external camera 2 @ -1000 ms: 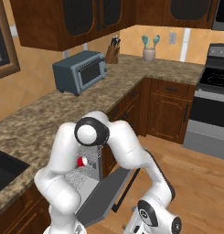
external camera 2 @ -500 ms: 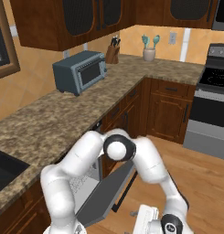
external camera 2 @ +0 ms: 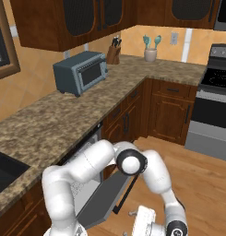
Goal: Pick up the cup and bowl from the counter, place them in the dishwasher, and close the dishwasher door.
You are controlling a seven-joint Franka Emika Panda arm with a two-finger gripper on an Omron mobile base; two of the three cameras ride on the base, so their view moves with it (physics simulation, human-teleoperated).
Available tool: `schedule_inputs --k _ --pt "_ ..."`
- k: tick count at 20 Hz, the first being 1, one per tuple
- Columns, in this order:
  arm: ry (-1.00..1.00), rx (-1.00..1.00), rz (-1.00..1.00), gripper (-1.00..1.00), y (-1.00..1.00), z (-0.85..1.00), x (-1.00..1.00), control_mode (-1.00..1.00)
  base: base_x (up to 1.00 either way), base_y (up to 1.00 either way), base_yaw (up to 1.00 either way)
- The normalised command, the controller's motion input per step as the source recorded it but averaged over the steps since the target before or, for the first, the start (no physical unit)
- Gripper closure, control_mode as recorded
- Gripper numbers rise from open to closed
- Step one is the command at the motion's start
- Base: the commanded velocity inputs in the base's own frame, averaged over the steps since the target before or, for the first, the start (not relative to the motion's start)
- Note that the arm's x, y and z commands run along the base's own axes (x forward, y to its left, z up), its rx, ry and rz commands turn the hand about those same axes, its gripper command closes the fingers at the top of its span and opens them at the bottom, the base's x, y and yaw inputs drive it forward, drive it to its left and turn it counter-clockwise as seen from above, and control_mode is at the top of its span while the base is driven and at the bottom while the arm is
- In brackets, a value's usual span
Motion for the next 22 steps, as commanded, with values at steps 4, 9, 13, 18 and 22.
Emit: schedule_inputs --k 4,9,13,18,22 --pt "0.0 0.13 0.08 -1.0 0.0 -0.34 0.46 -1.0 0.0 0.0 0.0" --pt "0.0 -0.03 0.02 -1.0 0.0 -0.73 0.59 -1.0 0.0 0.0 0.0" --pt "0.0 -0.11 -0.02 -1.0 0.0 -0.6 0.54 -1.0 0.0 0.0 0.0" --pt "0.01 -0.17 -0.12 -1.0 0.0 -0.55 0.64 -1.0 0.0 0.0 0.0" --pt "0.02 -0.2 -0.15 -1.0 0.0 -0.69 0.74 -1.0 0.0 0.0 0.0"
